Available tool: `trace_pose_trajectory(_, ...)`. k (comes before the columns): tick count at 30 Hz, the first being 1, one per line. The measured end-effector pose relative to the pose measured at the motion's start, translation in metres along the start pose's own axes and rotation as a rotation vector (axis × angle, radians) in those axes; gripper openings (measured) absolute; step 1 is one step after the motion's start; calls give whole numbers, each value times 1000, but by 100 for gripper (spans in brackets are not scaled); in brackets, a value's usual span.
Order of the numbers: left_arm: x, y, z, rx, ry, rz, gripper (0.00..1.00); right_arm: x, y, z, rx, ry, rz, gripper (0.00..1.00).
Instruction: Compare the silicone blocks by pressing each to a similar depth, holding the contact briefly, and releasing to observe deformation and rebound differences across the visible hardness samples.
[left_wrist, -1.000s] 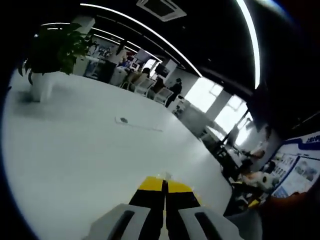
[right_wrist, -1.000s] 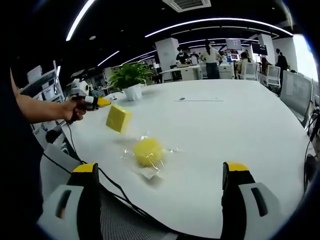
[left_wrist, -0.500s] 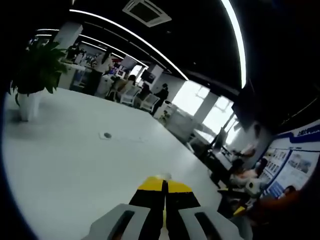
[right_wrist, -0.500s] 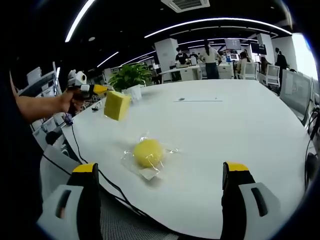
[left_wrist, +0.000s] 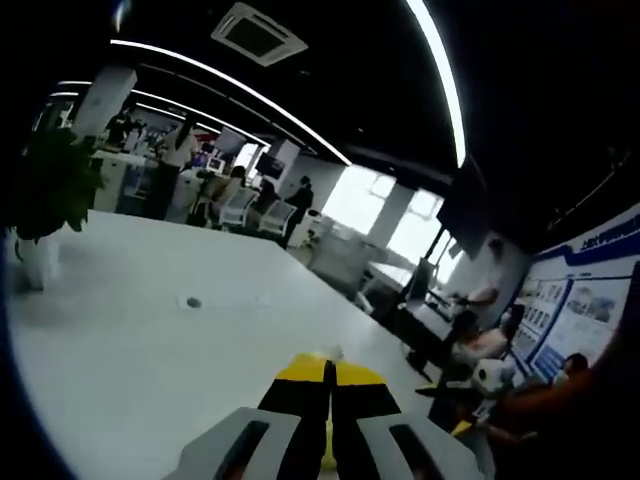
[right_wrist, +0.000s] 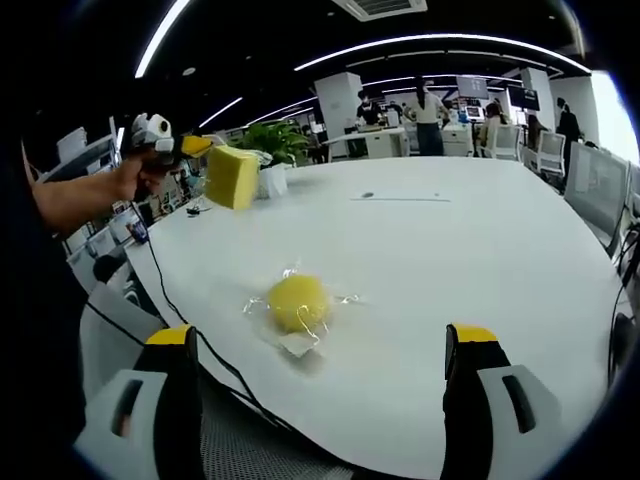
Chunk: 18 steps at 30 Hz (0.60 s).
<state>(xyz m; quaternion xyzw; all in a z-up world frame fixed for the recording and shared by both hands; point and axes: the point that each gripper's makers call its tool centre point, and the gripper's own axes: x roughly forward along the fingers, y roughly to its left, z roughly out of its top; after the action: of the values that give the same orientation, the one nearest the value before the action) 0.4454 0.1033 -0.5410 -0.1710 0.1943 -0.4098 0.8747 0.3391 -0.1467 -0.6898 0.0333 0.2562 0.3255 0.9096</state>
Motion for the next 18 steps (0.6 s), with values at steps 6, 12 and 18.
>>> trace_pose_trajectory(6,4,-11,-3,19,10,-30,0,3,3,1,-4,3,11,96)
trace_pose_trajectory(12,5,-15,-6,11,8,-45,0,4,2,3,-7,1,19,96)
trace_pose_trajectory(18,5,-26,-9,0,9,-81,0,5,5,14,25,-56,56,96)
